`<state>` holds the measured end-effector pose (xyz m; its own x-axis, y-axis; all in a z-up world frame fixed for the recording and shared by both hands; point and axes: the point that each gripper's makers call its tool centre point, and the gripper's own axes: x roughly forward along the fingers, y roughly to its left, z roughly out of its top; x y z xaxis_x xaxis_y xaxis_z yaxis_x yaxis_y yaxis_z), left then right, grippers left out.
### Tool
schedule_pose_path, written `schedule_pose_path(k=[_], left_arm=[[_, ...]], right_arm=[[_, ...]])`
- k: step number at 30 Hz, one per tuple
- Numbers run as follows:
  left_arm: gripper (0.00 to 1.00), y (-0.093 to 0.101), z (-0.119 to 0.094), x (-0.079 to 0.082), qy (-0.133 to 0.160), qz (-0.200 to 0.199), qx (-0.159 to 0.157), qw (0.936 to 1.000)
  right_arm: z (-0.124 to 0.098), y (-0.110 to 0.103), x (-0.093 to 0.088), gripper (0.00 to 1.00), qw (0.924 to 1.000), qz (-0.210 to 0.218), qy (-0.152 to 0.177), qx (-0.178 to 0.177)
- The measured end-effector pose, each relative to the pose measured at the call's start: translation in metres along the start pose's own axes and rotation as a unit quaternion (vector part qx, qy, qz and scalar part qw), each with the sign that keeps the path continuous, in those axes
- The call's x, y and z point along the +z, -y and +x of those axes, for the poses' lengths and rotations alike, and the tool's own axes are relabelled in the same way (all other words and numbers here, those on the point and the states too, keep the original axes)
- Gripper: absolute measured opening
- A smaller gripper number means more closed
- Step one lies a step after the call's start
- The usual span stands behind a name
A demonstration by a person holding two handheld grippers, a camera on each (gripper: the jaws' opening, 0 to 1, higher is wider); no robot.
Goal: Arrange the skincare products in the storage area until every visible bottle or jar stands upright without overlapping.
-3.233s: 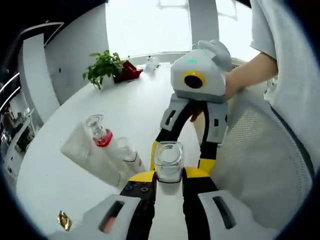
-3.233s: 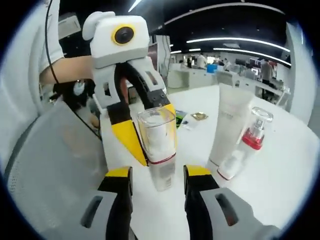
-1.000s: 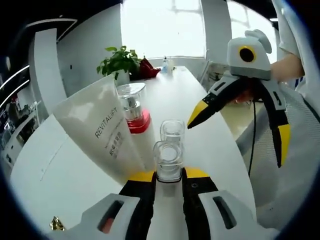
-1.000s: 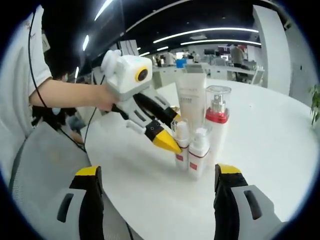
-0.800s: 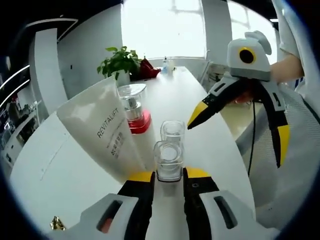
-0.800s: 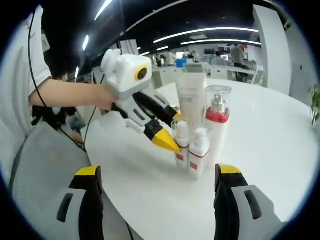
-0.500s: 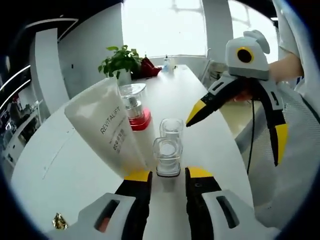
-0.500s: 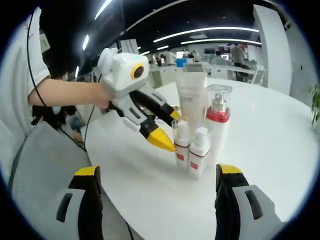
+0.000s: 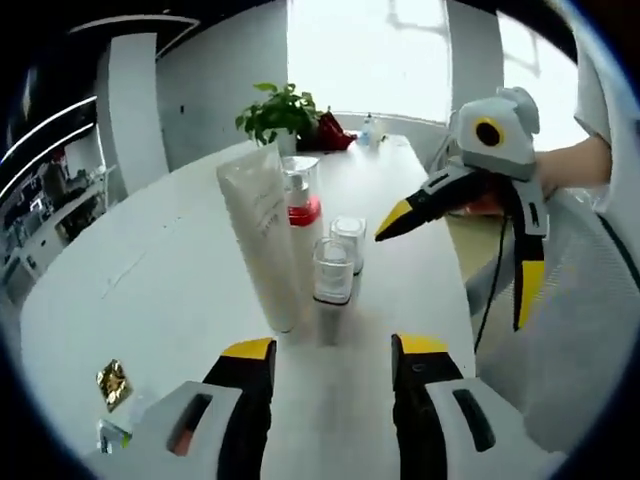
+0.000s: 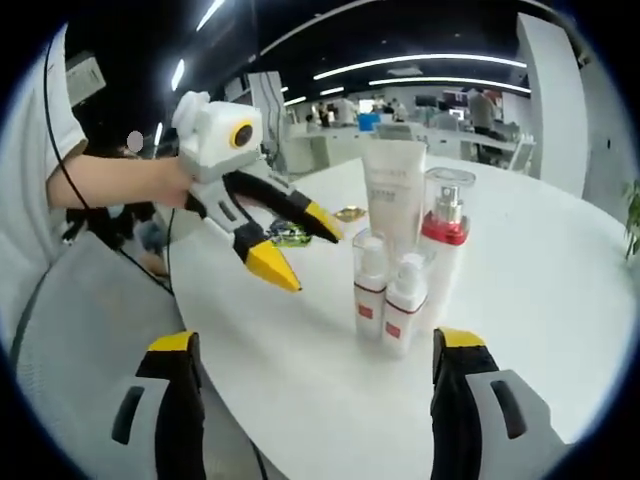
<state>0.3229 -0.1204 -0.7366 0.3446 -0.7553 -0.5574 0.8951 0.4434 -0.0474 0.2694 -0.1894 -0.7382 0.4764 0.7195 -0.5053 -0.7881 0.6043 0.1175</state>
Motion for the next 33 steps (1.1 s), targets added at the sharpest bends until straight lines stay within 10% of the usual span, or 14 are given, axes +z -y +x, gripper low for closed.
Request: schedule_pose_path(k=[10,16,33], left_arm=[[0.64,0.002,-0.044,-0.024,0.024,-0.124,0.065,0.9898],[0.72,-0.002,-0.08,-0.033,0.06,-0.198,0.114,0.9717],[0.9,0.003,-0.144,-0.064,0.079,-0.255,0.205,0.9418]], right_arm=[[0.0,-0.001,0.004,0.95,1.0,0.003,0.009,0.001],[-0.002,-0.002,0.011,0.95,0.9991,0.028,0.031,0.009],[-0.013,0.001,0.02,0.95,0.9986,0.03,0.043,-0.011]])
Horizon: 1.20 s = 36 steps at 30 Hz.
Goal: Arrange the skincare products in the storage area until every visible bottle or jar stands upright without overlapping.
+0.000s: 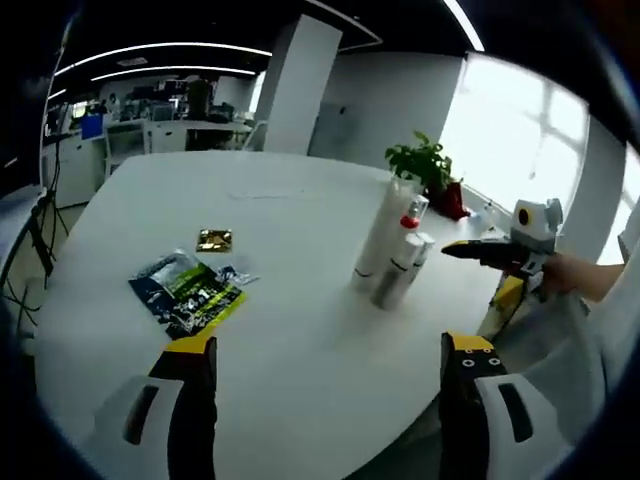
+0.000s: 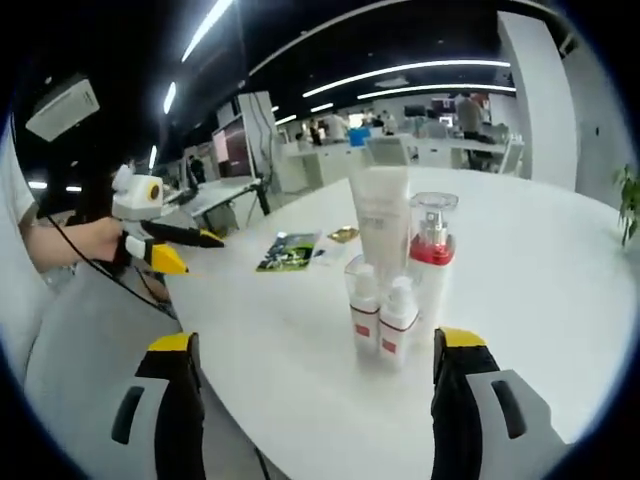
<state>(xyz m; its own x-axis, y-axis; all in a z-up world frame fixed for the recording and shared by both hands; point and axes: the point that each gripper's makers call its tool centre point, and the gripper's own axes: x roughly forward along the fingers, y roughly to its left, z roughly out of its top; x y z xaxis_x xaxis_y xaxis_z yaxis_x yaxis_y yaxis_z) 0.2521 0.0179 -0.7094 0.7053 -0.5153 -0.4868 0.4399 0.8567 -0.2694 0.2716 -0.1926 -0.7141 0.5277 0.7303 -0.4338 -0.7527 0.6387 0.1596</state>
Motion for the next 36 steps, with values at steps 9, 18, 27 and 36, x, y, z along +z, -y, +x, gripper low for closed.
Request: schedule_pose_path(k=[9,18,27,36], left_arm=[[0.93,-0.012,-0.023,-0.006,0.008,-0.015,0.037,0.9992],[0.95,-0.017,-0.031,-0.009,0.01,-0.004,0.063,0.9979],[0.97,-0.022,-0.028,-0.018,-0.011,-0.008,0.07,0.9975],[0.98,-0.042,-0.017,-0.017,-0.043,-0.03,0.116,0.9918]], right_arm=[[-0.009,-0.002,0.008,0.95,0.9998,0.013,0.013,-0.01],[-0.016,-0.011,0.012,0.96,0.9994,0.017,0.029,-0.005],[-0.016,-0.01,0.011,0.96,0.9997,0.006,0.023,-0.008],[-0.015,-0.01,0.006,0.95,0.9999,0.003,0.014,-0.008]])
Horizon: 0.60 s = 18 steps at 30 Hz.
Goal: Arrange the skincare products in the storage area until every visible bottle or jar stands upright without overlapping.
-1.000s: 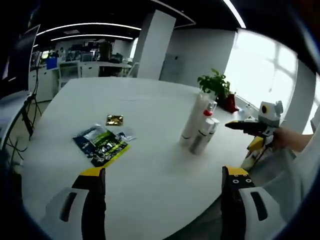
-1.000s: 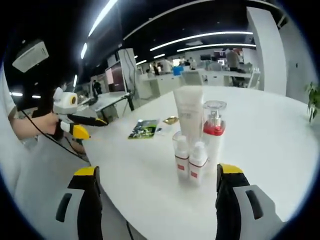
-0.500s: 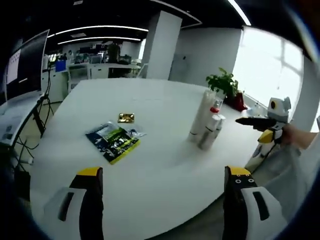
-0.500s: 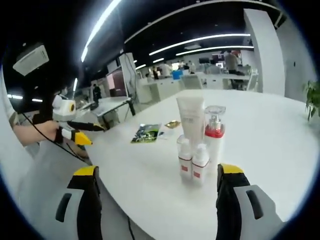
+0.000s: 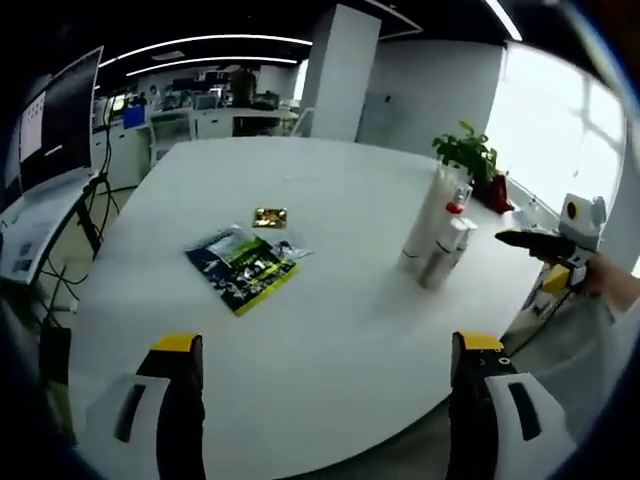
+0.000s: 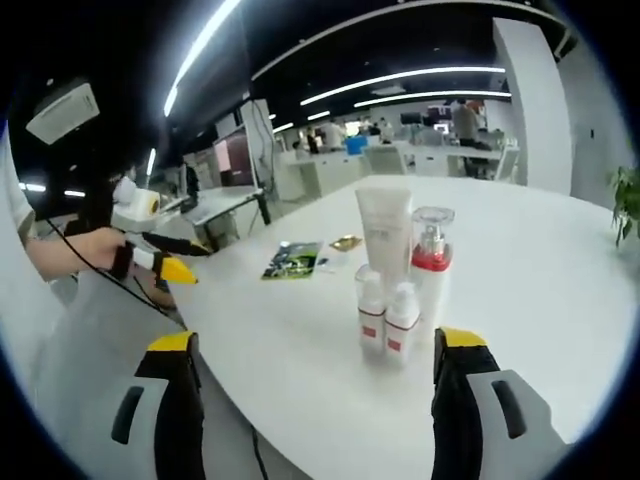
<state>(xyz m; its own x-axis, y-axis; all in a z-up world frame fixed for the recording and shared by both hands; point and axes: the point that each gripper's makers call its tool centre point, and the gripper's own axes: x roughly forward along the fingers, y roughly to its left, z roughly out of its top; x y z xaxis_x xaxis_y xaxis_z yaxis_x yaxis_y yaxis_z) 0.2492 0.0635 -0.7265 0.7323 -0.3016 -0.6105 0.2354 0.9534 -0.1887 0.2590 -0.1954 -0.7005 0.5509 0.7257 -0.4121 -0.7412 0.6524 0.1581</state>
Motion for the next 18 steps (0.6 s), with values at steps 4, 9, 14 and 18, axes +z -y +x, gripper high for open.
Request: schedule_pose_path(k=[4,9,14,18], left_arm=[[0.99,-0.004,0.012,0.005,-0.014,-0.014,0.011,0.9997],[0.99,-0.007,0.027,0.01,-0.024,-0.012,0.026,0.9993],[0.99,-0.018,0.046,0.019,-0.026,-0.008,0.05,0.9984],[0.99,-0.024,0.057,0.025,-0.03,-0.005,0.058,0.9978]], right_arm=[[0.0,-0.001,-0.002,0.95,1.0,-0.002,-0.006,0.002],[0.0,0.0,-0.004,0.96,0.9999,-0.003,-0.012,-0.001],[0.0,0.001,-0.006,0.95,0.9998,-0.001,-0.018,-0.004],[0.001,0.002,-0.009,0.95,0.9998,0.001,-0.022,-0.004]])
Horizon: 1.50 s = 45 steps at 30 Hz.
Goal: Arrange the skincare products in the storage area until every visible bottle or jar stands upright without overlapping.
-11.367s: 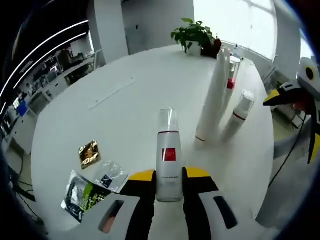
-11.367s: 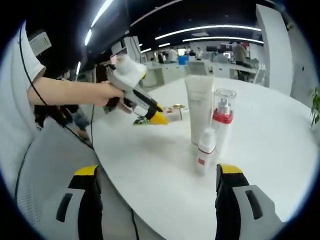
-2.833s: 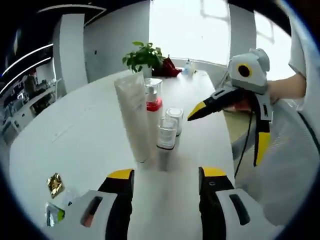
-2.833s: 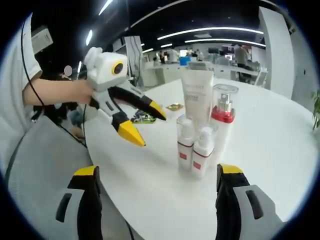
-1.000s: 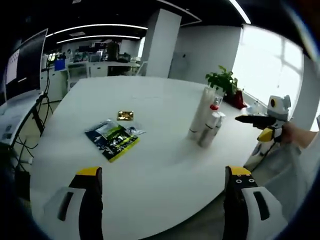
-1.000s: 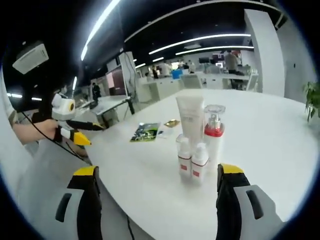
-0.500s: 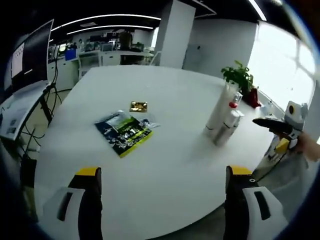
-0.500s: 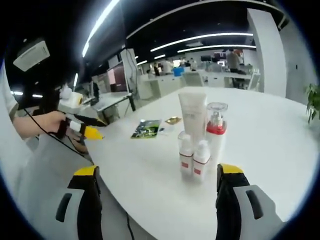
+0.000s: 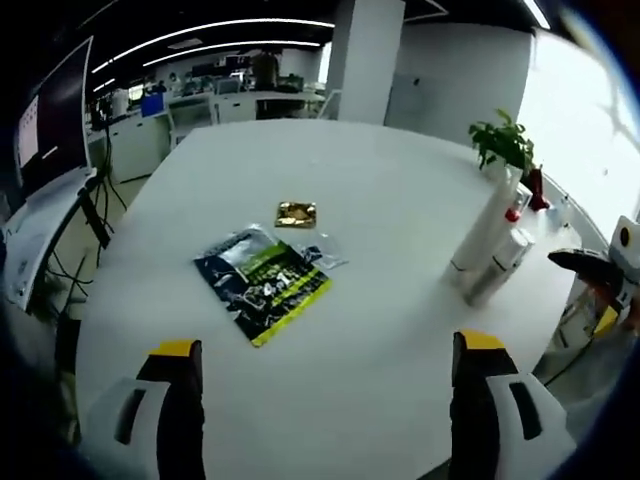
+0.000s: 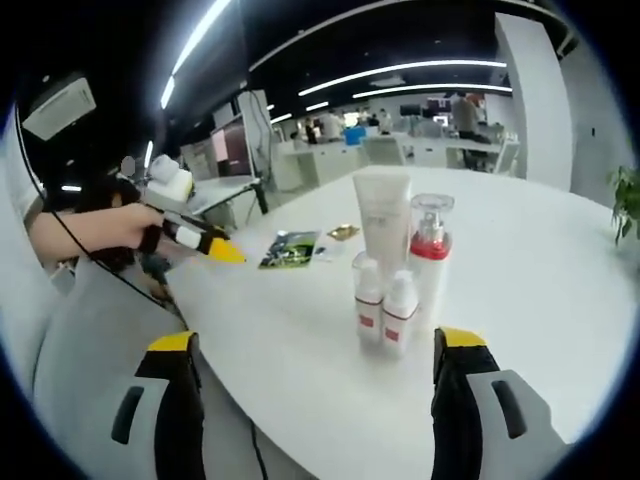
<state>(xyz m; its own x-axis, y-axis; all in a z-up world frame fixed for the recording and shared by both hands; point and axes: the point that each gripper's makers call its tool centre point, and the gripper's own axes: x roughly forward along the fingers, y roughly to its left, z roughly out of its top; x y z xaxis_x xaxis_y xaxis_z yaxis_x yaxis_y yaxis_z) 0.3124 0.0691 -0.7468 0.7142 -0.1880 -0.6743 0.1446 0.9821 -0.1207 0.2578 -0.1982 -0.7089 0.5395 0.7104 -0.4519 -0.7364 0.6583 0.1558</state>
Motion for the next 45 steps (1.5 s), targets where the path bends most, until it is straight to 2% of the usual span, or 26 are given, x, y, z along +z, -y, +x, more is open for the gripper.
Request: schedule_pose_path(k=[5,7,10,13,14,21,23,24,27,29,34,40,43,45], left_arm=[[0.99,-0.008,0.019,0.006,-0.007,-0.009,0.017,0.9998],[0.99,-0.023,0.028,0.009,-0.006,-0.018,0.047,0.9987],[0.99,-0.032,0.036,0.01,-0.005,-0.018,0.078,0.9968],[0.99,-0.04,0.052,0.014,-0.006,-0.034,0.092,0.9952],[0.99,-0.039,0.05,0.016,-0.006,-0.034,0.092,0.9952],[0.99,-0.039,0.071,0.017,-0.023,-0.048,0.106,0.9929],[0.97,-0.045,0.087,0.02,-0.03,-0.06,0.112,0.9915],[0.96,-0.048,0.082,0.02,-0.033,-0.066,0.117,0.9904],[0.95,-0.054,0.086,0.015,-0.04,-0.081,0.132,0.9871],[0.94,-0.062,0.094,0.014,-0.047,-0.099,0.143,0.9836],[0.92,-0.074,0.109,0.016,-0.06,-0.105,0.163,0.9793],[0.94,-0.074,0.117,0.015,-0.076,-0.115,0.178,0.9743],[0.88,-0.073,0.117,0.006,-0.102,-0.105,0.181,0.9726],[0.89,-0.074,0.117,0.006,-0.095,-0.116,0.181,0.972]], right_arm=[[0.0,0.001,-0.001,0.95,1.0,0.001,-0.003,-0.003],[0.0,0.002,-0.002,0.95,1.0,0.003,-0.003,-0.005],[0.0,0.005,-0.003,0.95,0.9999,0.009,-0.005,-0.009],[0.0,0.006,-0.005,0.95,0.9998,0.012,-0.008,-0.01],[0.0,0.006,-0.005,0.95,0.9998,0.014,-0.01,-0.01],[0.0,0.008,-0.01,0.95,0.9995,0.023,-0.017,-0.013],[0.0,0.009,-0.01,0.95,0.9994,0.025,-0.018,-0.014],[0.0,0.009,-0.01,0.95,0.9994,0.027,-0.018,-0.014],[0.0,0.009,-0.011,0.95,0.9992,0.03,-0.02,-0.016],[0.001,0.01,-0.013,0.95,0.9991,0.033,-0.021,-0.017],[0.001,0.011,-0.015,0.94,0.9988,0.039,-0.024,-0.017],[0.002,0.012,-0.016,0.94,0.9986,0.041,-0.027,-0.018],[0.002,0.012,-0.017,0.94,0.9985,0.042,-0.029,-0.019],[0.002,0.012,-0.017,0.94,0.9985,0.042,-0.029,-0.02]])
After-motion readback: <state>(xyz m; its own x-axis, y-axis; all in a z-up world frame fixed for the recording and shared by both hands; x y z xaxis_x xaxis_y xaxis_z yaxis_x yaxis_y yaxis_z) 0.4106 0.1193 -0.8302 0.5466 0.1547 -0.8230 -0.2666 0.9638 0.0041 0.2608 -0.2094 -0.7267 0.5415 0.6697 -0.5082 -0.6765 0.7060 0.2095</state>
